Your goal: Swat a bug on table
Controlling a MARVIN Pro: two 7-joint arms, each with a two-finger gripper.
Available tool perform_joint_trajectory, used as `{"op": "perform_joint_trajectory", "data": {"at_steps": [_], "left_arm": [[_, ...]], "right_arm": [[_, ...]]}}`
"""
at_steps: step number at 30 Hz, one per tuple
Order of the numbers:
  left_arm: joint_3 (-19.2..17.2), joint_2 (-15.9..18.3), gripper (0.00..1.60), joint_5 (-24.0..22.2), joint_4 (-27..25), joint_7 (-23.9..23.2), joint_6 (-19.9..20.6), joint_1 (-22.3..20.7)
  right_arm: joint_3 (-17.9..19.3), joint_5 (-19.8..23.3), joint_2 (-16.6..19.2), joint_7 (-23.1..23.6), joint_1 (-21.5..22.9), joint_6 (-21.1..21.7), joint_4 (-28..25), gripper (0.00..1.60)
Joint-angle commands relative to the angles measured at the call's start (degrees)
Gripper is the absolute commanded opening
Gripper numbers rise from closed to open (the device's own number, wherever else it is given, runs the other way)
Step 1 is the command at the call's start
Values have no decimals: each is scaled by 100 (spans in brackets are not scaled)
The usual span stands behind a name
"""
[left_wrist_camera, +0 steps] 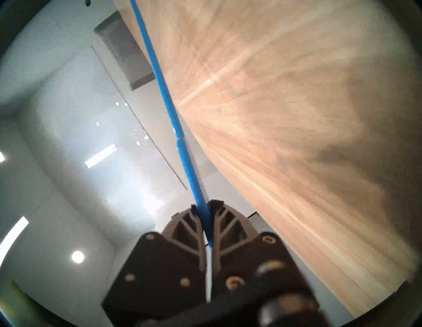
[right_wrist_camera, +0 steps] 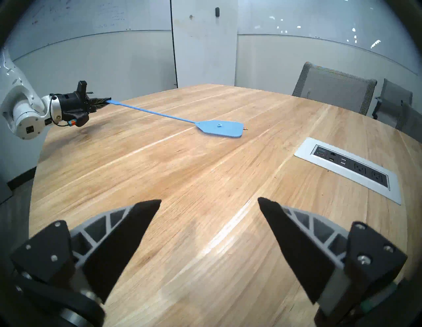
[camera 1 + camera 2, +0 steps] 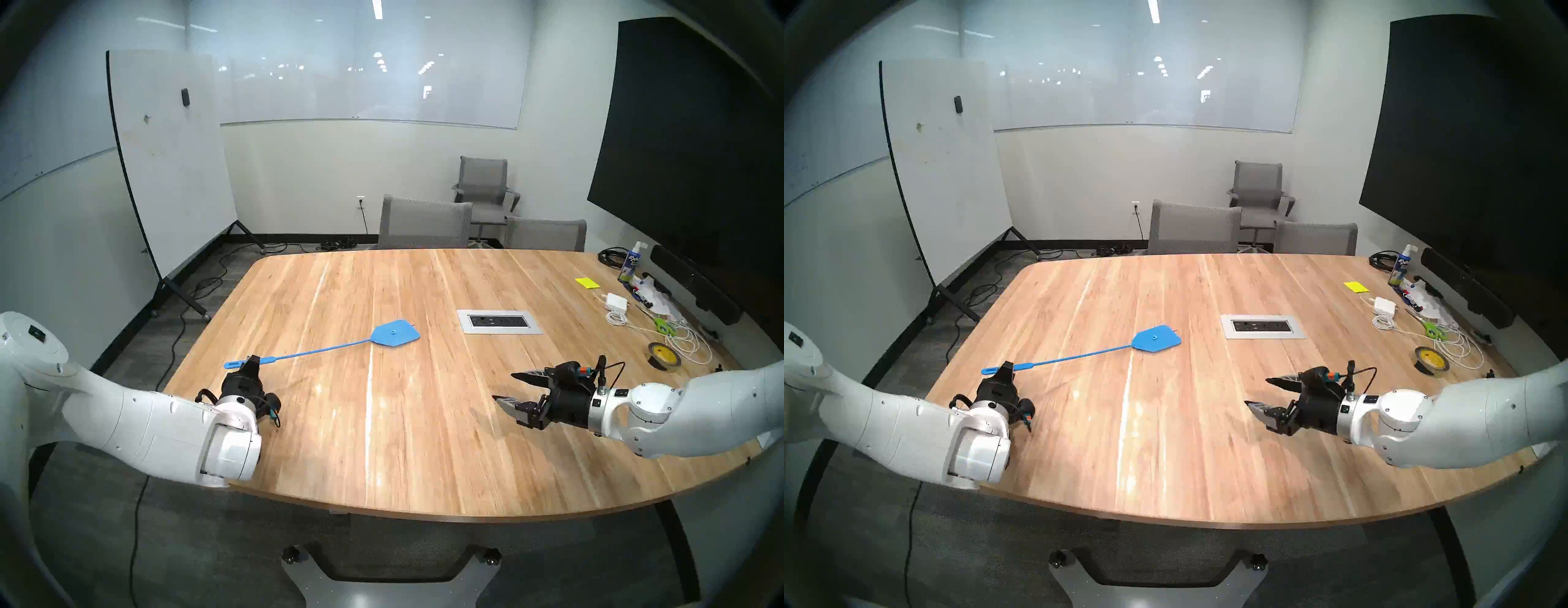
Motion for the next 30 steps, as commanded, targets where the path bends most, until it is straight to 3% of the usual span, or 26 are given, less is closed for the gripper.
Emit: {"op": "perform_joint_trajectory", "data": {"at_steps": [1,13,30], "left_arm": [[154,-168,0,-22,68,275,-3,-209],[-444,-2,0,-421,-311,333,-3,-613],[-1549,905,0,-1006,-1686,422,-3,-1428]], "right_arm": [[54,9,-4,4,65,-16,5,160],[53,7,-5,1,62,-16,5,160],[55,5,-5,-1,60,-15,5,160]]}}
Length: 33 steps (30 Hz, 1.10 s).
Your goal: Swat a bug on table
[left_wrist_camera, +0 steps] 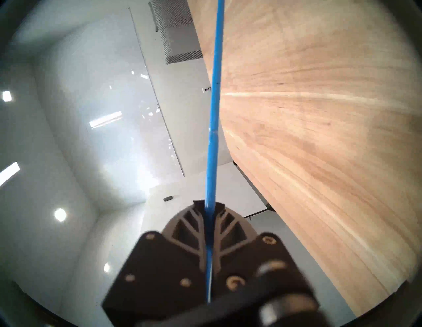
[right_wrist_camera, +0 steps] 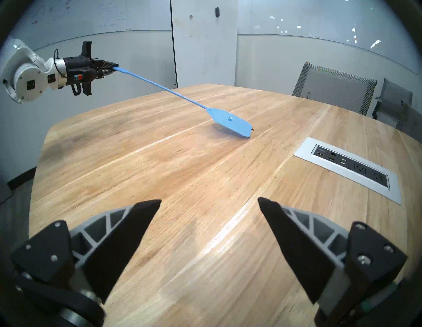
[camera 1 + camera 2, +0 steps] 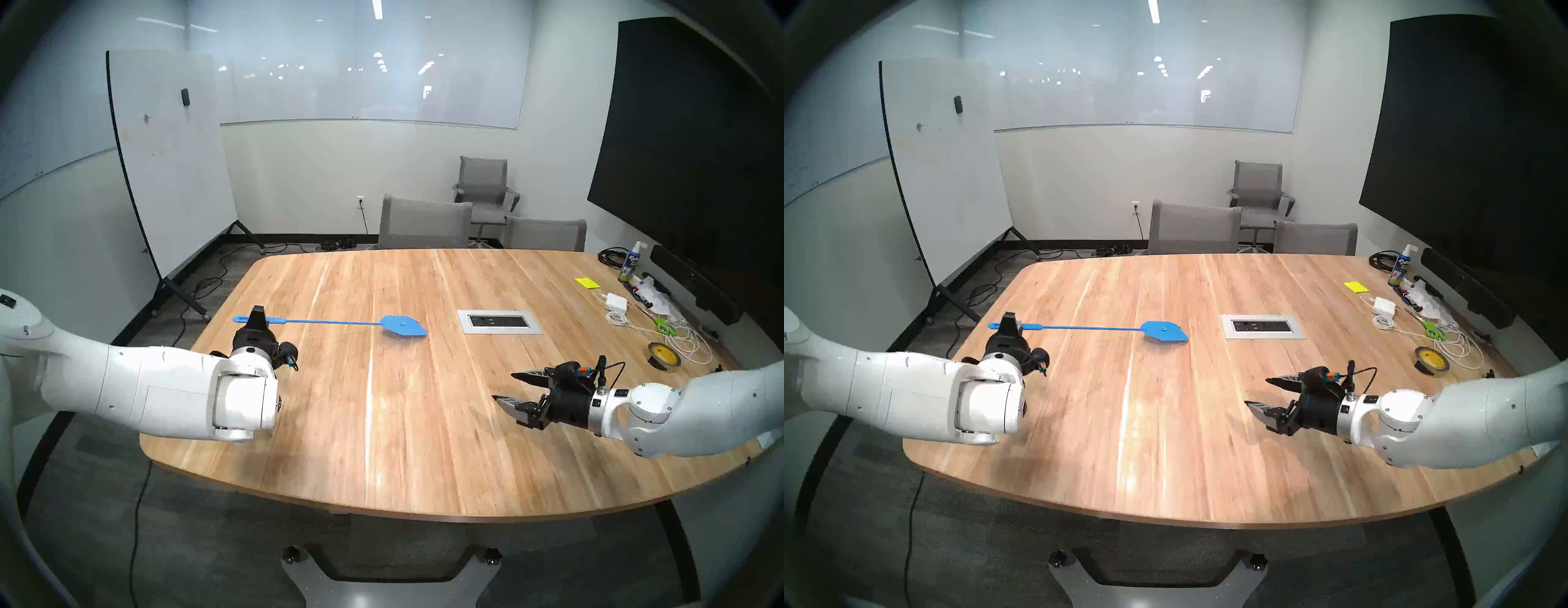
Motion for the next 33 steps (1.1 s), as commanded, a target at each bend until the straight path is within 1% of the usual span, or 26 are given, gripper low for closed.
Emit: {"op": "perform_joint_trajectory", "data": {"at_steps": [1,5,9,15,18,19,20,22,23,25,29,33], "left_arm": [[-420,469,0,-128,-523,421,-4,-517],[-542,671,0,-238,-793,438,-4,-633],[-586,845,0,-374,-1030,479,-4,-693],[-434,879,0,-516,-1139,593,-4,-664],[-345,812,0,-559,-1078,623,-4,-620],[-307,769,0,-539,-1039,508,-4,-613],[-269,725,0,-598,-1013,610,-4,-598],[-219,651,0,-642,-967,644,-4,-574],[-201,612,0,-617,-932,550,-4,-569],[-117,492,0,-668,-855,629,-4,-537],[8,212,0,-675,-674,544,-4,-489],[172,-35,0,-689,-478,562,-4,-426]], "right_arm": [[52,7,-6,1,62,-16,5,160],[53,7,-6,1,62,-16,5,160],[55,8,-5,3,64,-16,5,160],[56,9,-3,5,65,-15,4,160],[56,9,-3,5,65,-15,4,160],[57,9,-3,6,65,-15,4,160],[57,9,-3,6,65,-15,4,160],[57,9,-3,6,65,-15,4,160],[57,9,-3,6,65,-15,4,160],[57,9,-3,6,65,-15,4,160],[57,8,-3,5,64,-15,4,160],[57,8,-3,5,64,-15,4,160]]}}
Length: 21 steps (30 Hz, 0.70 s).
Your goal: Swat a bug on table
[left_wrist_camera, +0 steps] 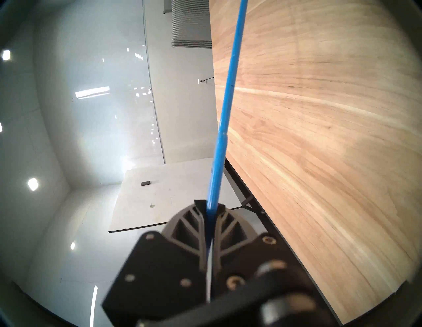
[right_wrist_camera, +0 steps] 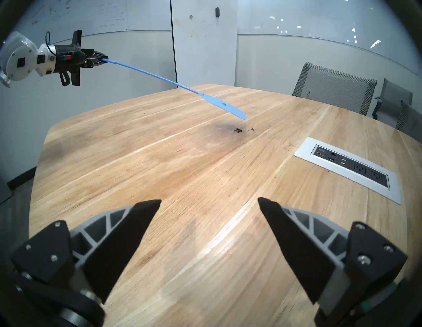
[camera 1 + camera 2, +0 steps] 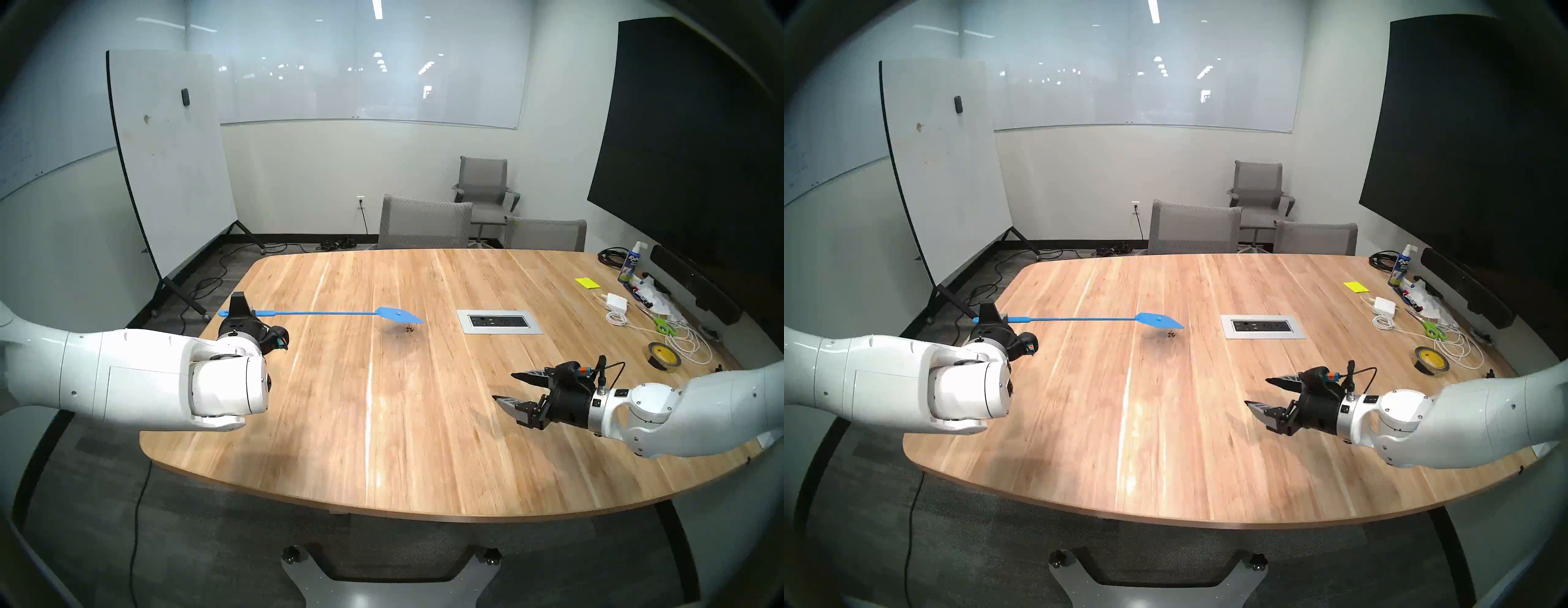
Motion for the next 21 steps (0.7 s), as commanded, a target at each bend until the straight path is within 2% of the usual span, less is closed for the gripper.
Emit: {"op": "perform_joint_trajectory", "data": {"at_steps": [1,8,14,21], "left_arm": [[151,-544,0,74,291,560,-5,36],[807,-825,0,251,503,484,-5,105],[1530,-903,0,464,521,351,-5,58],[2129,-1077,0,548,651,291,-5,9]], "right_arm": [[54,9,-5,3,65,-15,5,160],[54,8,-5,3,64,-15,5,160],[55,8,-5,2,63,-15,5,160],[56,8,-4,3,63,-14,5,160]]}}
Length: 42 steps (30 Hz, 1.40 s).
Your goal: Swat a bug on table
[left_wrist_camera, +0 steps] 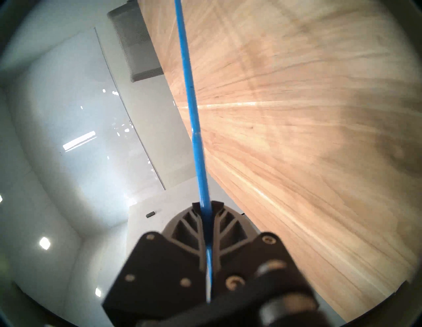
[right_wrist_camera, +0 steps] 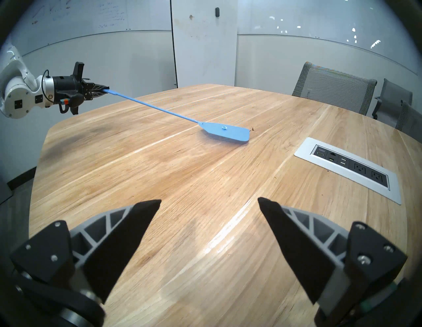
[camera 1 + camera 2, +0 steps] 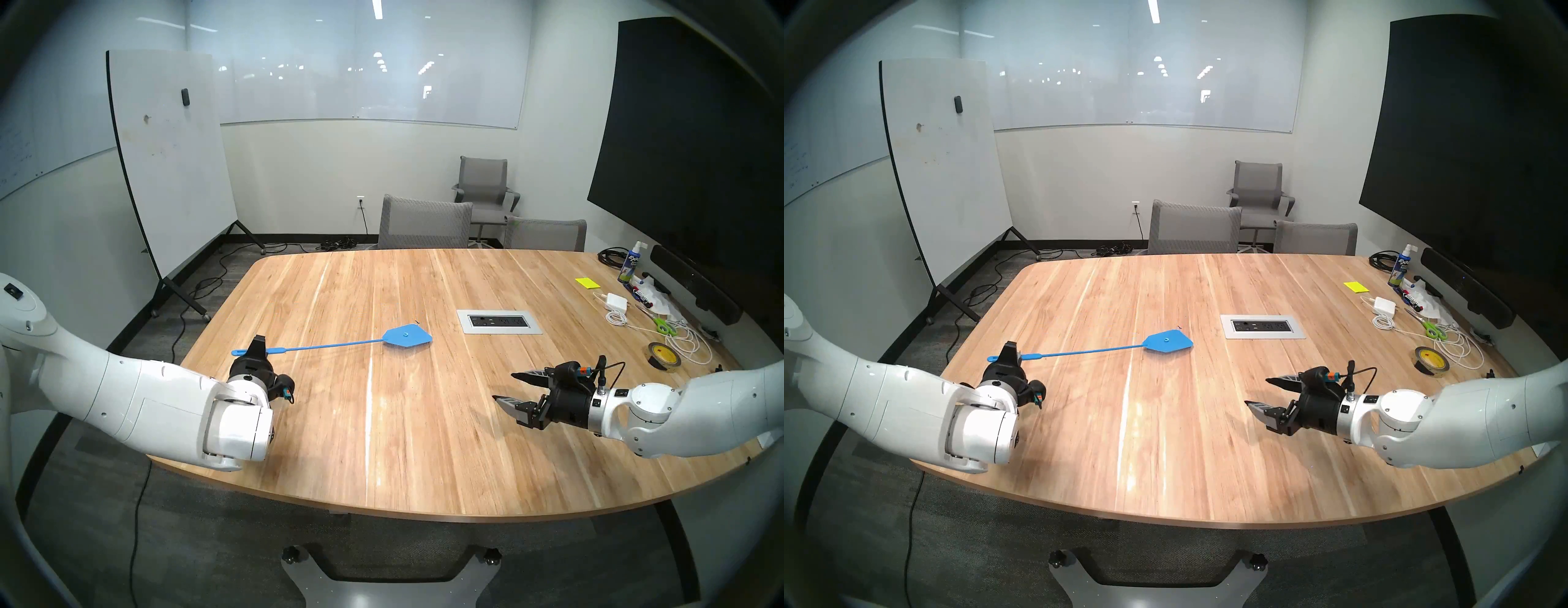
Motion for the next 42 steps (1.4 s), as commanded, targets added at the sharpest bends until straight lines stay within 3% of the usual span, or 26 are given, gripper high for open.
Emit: {"op": "perform_joint_trajectory", "data": {"at_steps": [1,8,13,30,42], "left_arm": [[578,-263,0,106,103,268,-4,-158],[980,-497,0,4,127,254,-4,-364],[945,-542,0,-208,49,276,-4,-515],[-235,25,0,-959,-761,453,-4,-1398],[-823,628,0,-1397,-1223,588,-4,-1588]], "right_arm": [[54,8,-5,3,65,-15,5,160],[54,8,-5,3,65,-15,4,160],[55,8,-5,3,64,-15,5,160],[54,5,-6,-1,59,-15,5,160],[56,5,-5,0,60,-15,5,160]]}}
